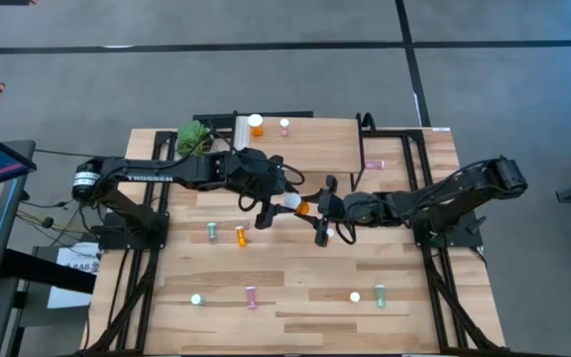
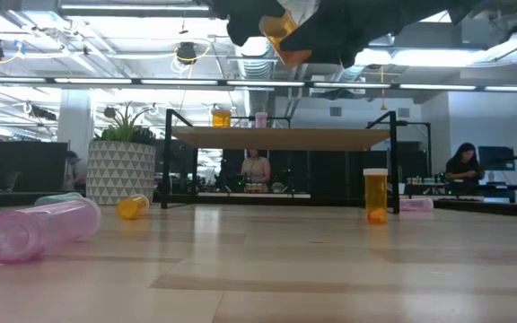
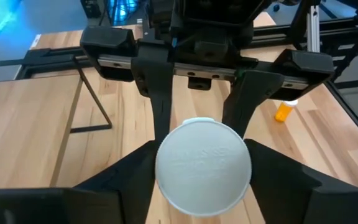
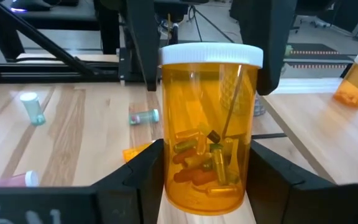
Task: Pick and place medicine bottles onto shelf by color
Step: Put the big orange pill bottle aligned with the other big orange pill bottle on the shelf
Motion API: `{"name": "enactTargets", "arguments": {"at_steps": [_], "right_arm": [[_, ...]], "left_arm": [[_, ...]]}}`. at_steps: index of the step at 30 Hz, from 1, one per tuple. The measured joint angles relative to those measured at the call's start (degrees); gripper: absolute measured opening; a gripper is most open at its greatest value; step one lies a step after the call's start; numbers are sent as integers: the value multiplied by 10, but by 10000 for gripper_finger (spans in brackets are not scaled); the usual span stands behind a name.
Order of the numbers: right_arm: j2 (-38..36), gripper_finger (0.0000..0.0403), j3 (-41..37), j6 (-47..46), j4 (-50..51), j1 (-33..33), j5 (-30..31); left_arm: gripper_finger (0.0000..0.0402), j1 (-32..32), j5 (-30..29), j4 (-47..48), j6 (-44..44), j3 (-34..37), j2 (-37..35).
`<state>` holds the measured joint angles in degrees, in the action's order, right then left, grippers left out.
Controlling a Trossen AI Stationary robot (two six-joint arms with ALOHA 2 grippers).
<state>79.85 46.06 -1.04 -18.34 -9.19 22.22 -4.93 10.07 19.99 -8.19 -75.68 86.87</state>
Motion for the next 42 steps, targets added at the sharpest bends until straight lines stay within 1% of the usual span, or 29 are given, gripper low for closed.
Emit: {"name": "enactTargets", "arguments": {"at_steps": [5, 12, 21, 26, 29, 31, 33, 35, 40, 42], "right_arm": [[0, 202, 0, 0, -1, 1, 0], [0, 204, 0, -3, 0, 7, -1], [0, 244, 0, -19, 0, 19, -2], [-1, 255, 0, -26, 17, 30, 0], [-1, 255, 0, -26, 31, 35, -1], [-1, 255, 0, -26, 36, 37, -1], [-1, 255, 0, -26, 37, 38, 0], [-1, 255, 0, -26, 37, 40, 0], [-1, 256, 0, -26, 42, 47, 2], [-1, 256, 0, -26, 45, 49, 2]], "left_arm": [[193, 0, 2, 1, 0, 0, 0], [194, -1, 0, 3, 0, 0, 0], [194, -20, -4, 37, 5, 0, -5], [193, -37, -11, 60, 5, 0, -33], [193, -53, -40, 89, 4, 0, -60], [193, -68, -76, 113, 4, -2, -77], [193, -88, -112, 168, 3, -18, -84], [193, -111, -135, 220, 3, -44, -81], [193, -173, -137, 300, 0, -104, -46], [193, -199, -127, 308, 0, -117, -31]]}}
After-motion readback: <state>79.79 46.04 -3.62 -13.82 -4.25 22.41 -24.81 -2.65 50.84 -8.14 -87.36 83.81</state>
